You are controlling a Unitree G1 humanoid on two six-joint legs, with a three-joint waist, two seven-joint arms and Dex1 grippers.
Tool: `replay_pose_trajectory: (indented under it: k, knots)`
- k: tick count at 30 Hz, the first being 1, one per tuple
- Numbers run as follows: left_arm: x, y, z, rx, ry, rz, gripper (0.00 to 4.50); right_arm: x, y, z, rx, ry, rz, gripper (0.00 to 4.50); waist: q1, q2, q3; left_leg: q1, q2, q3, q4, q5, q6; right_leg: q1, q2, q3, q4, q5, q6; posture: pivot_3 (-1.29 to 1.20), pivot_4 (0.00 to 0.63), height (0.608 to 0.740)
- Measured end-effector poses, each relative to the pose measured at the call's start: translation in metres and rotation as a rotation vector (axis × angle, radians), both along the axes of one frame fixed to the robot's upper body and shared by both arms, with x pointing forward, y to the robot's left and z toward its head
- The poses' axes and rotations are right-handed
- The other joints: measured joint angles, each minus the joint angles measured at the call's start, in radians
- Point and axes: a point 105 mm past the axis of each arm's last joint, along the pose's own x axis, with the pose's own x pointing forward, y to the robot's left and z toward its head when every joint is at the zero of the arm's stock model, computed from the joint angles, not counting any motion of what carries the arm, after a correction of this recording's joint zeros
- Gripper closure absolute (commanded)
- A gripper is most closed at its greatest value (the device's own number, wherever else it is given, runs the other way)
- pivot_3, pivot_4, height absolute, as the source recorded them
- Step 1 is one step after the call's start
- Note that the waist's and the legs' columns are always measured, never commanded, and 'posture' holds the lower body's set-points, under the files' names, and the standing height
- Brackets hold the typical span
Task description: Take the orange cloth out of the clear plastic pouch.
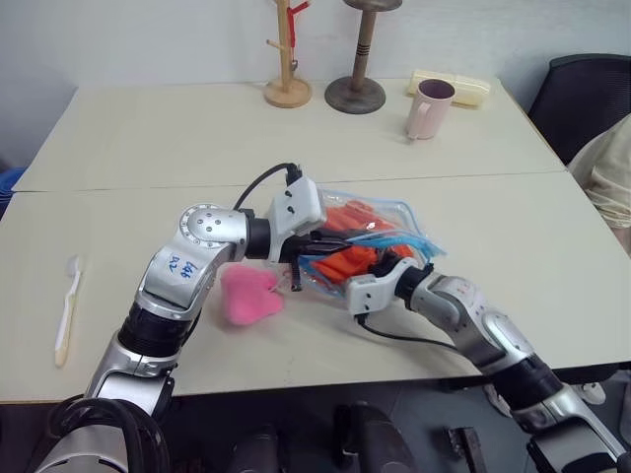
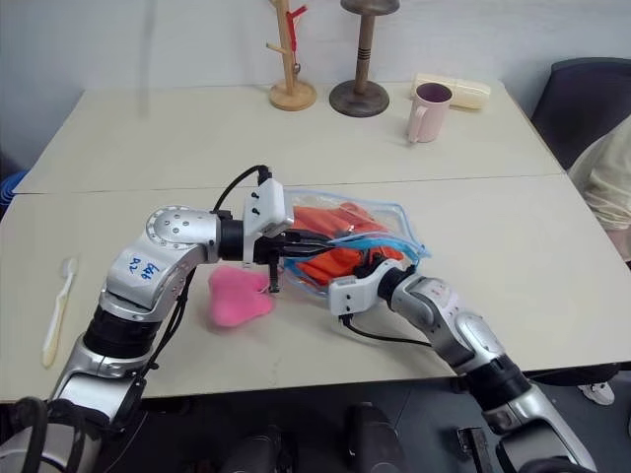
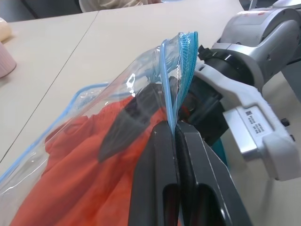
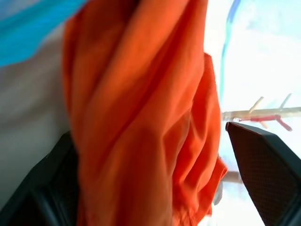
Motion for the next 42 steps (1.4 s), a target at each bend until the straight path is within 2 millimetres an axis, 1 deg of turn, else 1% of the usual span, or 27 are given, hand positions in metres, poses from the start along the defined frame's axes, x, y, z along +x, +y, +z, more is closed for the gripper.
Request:
replay_pose_trajectory:
  k: [3,4,5,6,7,9,11,12,16,20,22,23,24,26,27,29,30,31,33,34,38,40,42]
  knots:
    - [0.000,0.000,0.000,0.000,0.001,0.003,4.50,0.001,-0.001,-0.005,-0.006,0.016,0.005,1.52,0.001,0.000,0.000,0.000,0.000,0.000,0.000,0.000,0.000,0.000,0.000,0.000,0.000,0.000,0.000,0.00,0.150,0.740]
    - [0.000,0.000,-0.001,-0.003,0.003,0.006,4.50,0.000,-0.002,-0.008,-0.010,0.027,0.006,1.93,0.002,0.000,0.000,0.000,0.000,0.000,0.000,0.000,0.000,0.000,0.000,0.000,0.000,0.000,0.000,0.00,0.150,0.740]
    - [0.001,-0.001,-0.001,-0.006,0.007,0.010,4.50,-0.001,-0.003,-0.009,-0.015,0.034,0.006,2.19,0.002,0.000,0.000,0.000,0.000,0.000,0.000,0.000,0.000,0.000,0.000,0.000,0.000,0.000,0.000,0.00,0.150,0.740]
    - [0.001,-0.001,-0.002,-0.012,0.016,0.019,4.50,-0.002,-0.004,-0.012,-0.025,0.042,0.012,2.59,0.003,0.000,0.000,-0.001,0.000,0.000,0.000,0.000,0.000,0.000,0.000,0.000,0.000,0.000,0.000,0.00,0.150,0.740]
    - [0.002,-0.002,-0.003,-0.022,0.025,0.027,4.50,-0.003,-0.006,-0.013,-0.032,0.047,0.015,2.81,0.004,0.000,0.000,-0.001,0.000,-0.001,0.000,0.000,0.000,0.000,0.000,0.000,0.000,0.000,0.000,0.00,0.150,0.740]
    - [0.003,-0.006,-0.002,-0.069,0.062,0.048,4.50,-0.008,-0.010,-0.018,-0.048,0.065,0.019,3.50,0.006,0.000,0.000,-0.001,0.000,-0.001,0.000,0.000,0.000,0.000,0.000,0.000,0.000,0.000,0.000,0.00,0.150,0.740]
    - [0.005,-0.007,0.000,-0.108,0.093,0.073,4.50,-0.010,-0.011,-0.015,-0.045,0.062,0.023,4.21,0.005,0.000,0.000,-0.001,0.000,-0.001,0.000,0.000,0.000,0.000,0.000,0.000,0.000,0.000,0.000,0.00,0.150,0.740]
    - [0.006,-0.008,0.000,-0.121,0.109,0.079,4.50,-0.011,-0.012,-0.013,-0.048,0.057,0.025,4.45,0.004,0.000,0.000,-0.001,0.000,-0.001,0.000,0.000,0.000,0.000,0.000,-0.001,0.000,0.000,0.000,0.00,0.150,0.740]
    - [0.007,-0.011,-0.001,-0.138,0.139,0.101,4.50,-0.015,-0.016,-0.014,-0.075,0.058,0.031,4.45,0.005,0.000,0.000,-0.001,0.000,-0.001,0.000,0.000,0.000,0.000,0.000,-0.001,-0.001,0.000,0.000,0.00,0.150,0.740]
    - [0.010,-0.013,-0.005,-0.102,0.094,0.127,4.50,-0.020,-0.019,-0.013,-0.126,0.042,0.043,4.45,0.005,0.000,0.000,-0.001,0.000,-0.001,-0.001,0.000,0.000,0.000,0.000,-0.001,-0.001,0.000,0.000,0.00,0.150,0.740]
    - [0.011,-0.010,-0.015,-0.009,-0.004,0.125,4.50,-0.026,-0.018,-0.007,-0.138,0.044,0.062,4.45,0.005,0.000,0.000,-0.001,0.000,-0.001,-0.001,0.000,0.000,0.000,0.000,-0.001,-0.002,0.000,0.000,0.00,0.150,0.740]
    - [0.011,-0.009,-0.022,0.031,-0.035,0.124,4.50,-0.029,-0.019,0.000,-0.126,0.042,0.067,4.45,0.003,0.000,0.000,-0.001,0.000,-0.001,-0.001,0.000,0.000,0.000,0.000,-0.001,-0.002,0.000,0.000,0.00,0.150,0.740]
    - [0.012,-0.010,-0.027,0.054,-0.055,0.118,4.50,-0.032,-0.022,0.007,-0.119,0.044,0.072,4.45,0.004,0.000,0.000,-0.001,0.000,-0.001,-0.001,0.000,0.000,0.000,0.000,-0.001,-0.002,0.000,0.000,0.00,0.150,0.740]
    - [0.014,-0.012,-0.032,0.086,-0.104,0.113,4.50,-0.045,-0.027,0.014,-0.130,0.076,0.105,4.45,0.006,0.000,0.000,-0.001,0.000,-0.001,-0.001,0.000,0.000,0.000,0.000,-0.001,-0.002,0.000,0.000,0.00,0.150,0.740]
    - [0.016,-0.011,-0.034,0.101,-0.126,0.118,4.50,-0.055,-0.032,0.013,-0.152,0.107,0.132,4.45,0.008,0.000,0.000,-0.001,0.000,-0.001,-0.001,0.000,0.000,0.000,0.000,-0.001,-0.002,0.000,0.000,0.00,0.150,0.740]
    - [0.022,-0.007,-0.039,0.118,-0.139,0.146,4.50,-0.086,-0.050,-0.002,-0.240,0.226,0.206,4.45,0.021,0.000,0.000,-0.002,0.000,-0.002,-0.002,-0.001,0.001,0.000,0.000,-0.002,-0.004,0.000,0.000,0.00,0.150,0.740]
    - [0.027,-0.003,-0.043,0.130,-0.135,0.172,4.50,-0.102,-0.057,-0.011,-0.283,0.289,0.238,4.45,0.027,0.000,0.000,-0.002,0.000,-0.002,-0.002,-0.001,0.002,0.000,0.000,-0.002,-0.005,0.000,0.000,0.00,0.150,0.740]
    - [0.032,0.005,-0.047,0.150,-0.127,0.212,4.50,-0.114,-0.062,-0.015,-0.308,0.331,0.266,4.45,0.028,0.000,0.000,-0.002,-0.001,-0.001,-0.002,-0.001,0.002,0.000,0.000,-0.002,-0.005,0.000,0.000,0.00,0.150,0.740]
    - [0.041,0.017,-0.053,0.172,-0.112,0.268,4.50,-0.134,-0.075,-0.023,-0.349,0.404,0.293,4.45,0.027,-0.001,0.000,-0.001,0.000,0.000,-0.002,-0.001,0.002,0.000,0.000,-0.002,-0.005,0.000,0.000,0.00,0.150,0.740]
    - [0.043,0.021,-0.052,0.172,-0.112,0.286,4.50,-0.140,-0.082,-0.026,-0.363,0.429,0.288,4.45,0.027,-0.001,0.000,-0.001,0.000,0.000,-0.002,-0.001,0.002,0.000,0.000,-0.002,-0.004,0.000,0.000,0.00,0.150,0.740]
    - [0.049,0.036,-0.049,0.198,-0.131,0.330,4.50,-0.149,-0.108,-0.023,-0.374,0.458,0.212,4.45,0.029,-0.001,0.000,0.000,0.000,0.000,-0.001,-0.001,0.002,0.000,0.000,-0.001,-0.003,0.000,0.000,0.00,0.150,0.740]
    - [0.050,0.044,-0.048,0.205,-0.132,0.346,4.50,-0.148,-0.126,-0.018,-0.378,0.454,0.142,4.45,0.030,-0.001,0.000,-0.001,0.000,0.000,-0.001,-0.001,0.002,0.000,0.000,-0.001,-0.004,0.000,0.000,0.00,0.150,0.740]
    - [0.050,0.052,-0.046,0.220,-0.137,0.349,4.50,-0.143,-0.149,-0.012,-0.395,0.438,0.054,4.45,0.029,-0.001,0.000,0.000,0.000,0.000,-0.001,-0.001,0.002,0.001,0.000,-0.001,-0.004,0.000,0.000,0.00,0.150,0.740]
